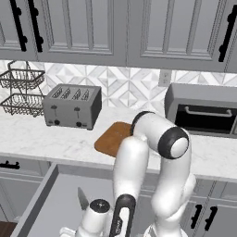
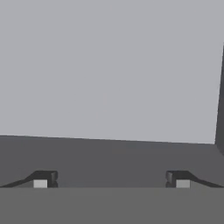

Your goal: Pick up the knife from the drawer and place it on the cutting board. Then place the meat from the plate to the cutting board.

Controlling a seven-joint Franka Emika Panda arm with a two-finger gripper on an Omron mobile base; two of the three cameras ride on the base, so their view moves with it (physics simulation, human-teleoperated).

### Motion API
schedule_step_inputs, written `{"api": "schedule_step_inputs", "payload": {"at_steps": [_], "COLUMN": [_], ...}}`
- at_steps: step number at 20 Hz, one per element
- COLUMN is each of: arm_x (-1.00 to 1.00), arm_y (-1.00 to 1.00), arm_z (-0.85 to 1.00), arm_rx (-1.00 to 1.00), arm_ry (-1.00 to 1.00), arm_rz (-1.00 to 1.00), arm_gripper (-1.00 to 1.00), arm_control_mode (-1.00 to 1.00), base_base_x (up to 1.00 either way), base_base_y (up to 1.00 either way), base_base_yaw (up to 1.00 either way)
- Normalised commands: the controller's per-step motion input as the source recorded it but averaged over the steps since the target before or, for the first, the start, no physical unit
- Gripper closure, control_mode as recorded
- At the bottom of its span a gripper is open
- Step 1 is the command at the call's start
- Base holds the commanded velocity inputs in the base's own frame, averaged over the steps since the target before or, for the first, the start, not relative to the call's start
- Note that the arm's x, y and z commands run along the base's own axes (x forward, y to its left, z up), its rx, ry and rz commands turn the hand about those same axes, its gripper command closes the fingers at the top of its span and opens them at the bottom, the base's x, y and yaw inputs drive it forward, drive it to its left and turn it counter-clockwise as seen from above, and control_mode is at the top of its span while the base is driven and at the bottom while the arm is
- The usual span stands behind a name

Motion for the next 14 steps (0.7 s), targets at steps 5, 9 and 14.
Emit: {"api": "schedule_step_inputs", "payload": {"at_steps": [5, 9, 14], "arm_x": [-0.06, 0.55, 0.62], "arm_y": [0.54, 0.34, 0.36], "arm_z": [1.0, 1.0, 1.0], "arm_rx": [-0.02, -0.29, -0.43], "arm_ry": [0.0, 0.08, 0.1], "arm_rz": [0.0, 0.0, -0.02], "arm_gripper": [-1.0, -1.0, -1.0], "arm_control_mode": [-1.0, -1.0, -1.0], "base_base_x": [0.0, 0.0, 0.0], "base_base_y": [0.0, 0.0, 0.0], "base_base_yaw": [0.0, 0.0, 0.0]}}
